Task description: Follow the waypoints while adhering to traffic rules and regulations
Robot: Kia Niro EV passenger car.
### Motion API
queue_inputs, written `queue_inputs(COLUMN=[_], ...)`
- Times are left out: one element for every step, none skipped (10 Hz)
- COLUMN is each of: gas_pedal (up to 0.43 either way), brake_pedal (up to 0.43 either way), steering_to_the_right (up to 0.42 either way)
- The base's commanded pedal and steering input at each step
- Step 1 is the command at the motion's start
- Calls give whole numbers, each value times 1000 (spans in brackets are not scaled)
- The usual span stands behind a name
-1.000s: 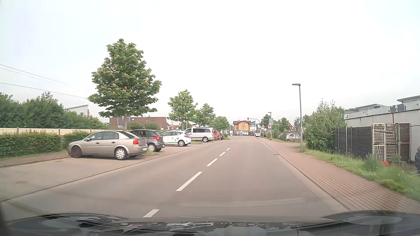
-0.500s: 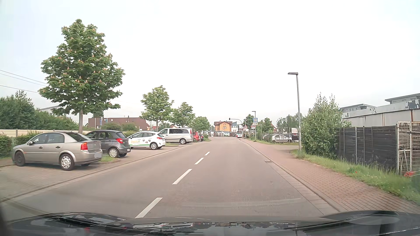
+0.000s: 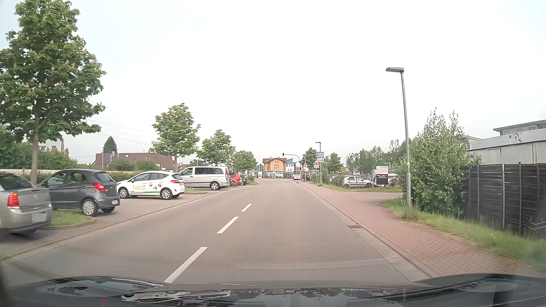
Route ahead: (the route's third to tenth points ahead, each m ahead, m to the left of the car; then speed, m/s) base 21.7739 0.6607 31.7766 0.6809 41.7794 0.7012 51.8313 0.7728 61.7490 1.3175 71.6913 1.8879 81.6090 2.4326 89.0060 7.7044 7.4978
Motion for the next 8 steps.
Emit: queue_inputs(gas_pedal=[169,169,169,169,169,169,169,169], brake_pedal=[0,0,0,0,0,0,0,0], steering_to_the_right=[24,16,10,6,5,5,5,5])
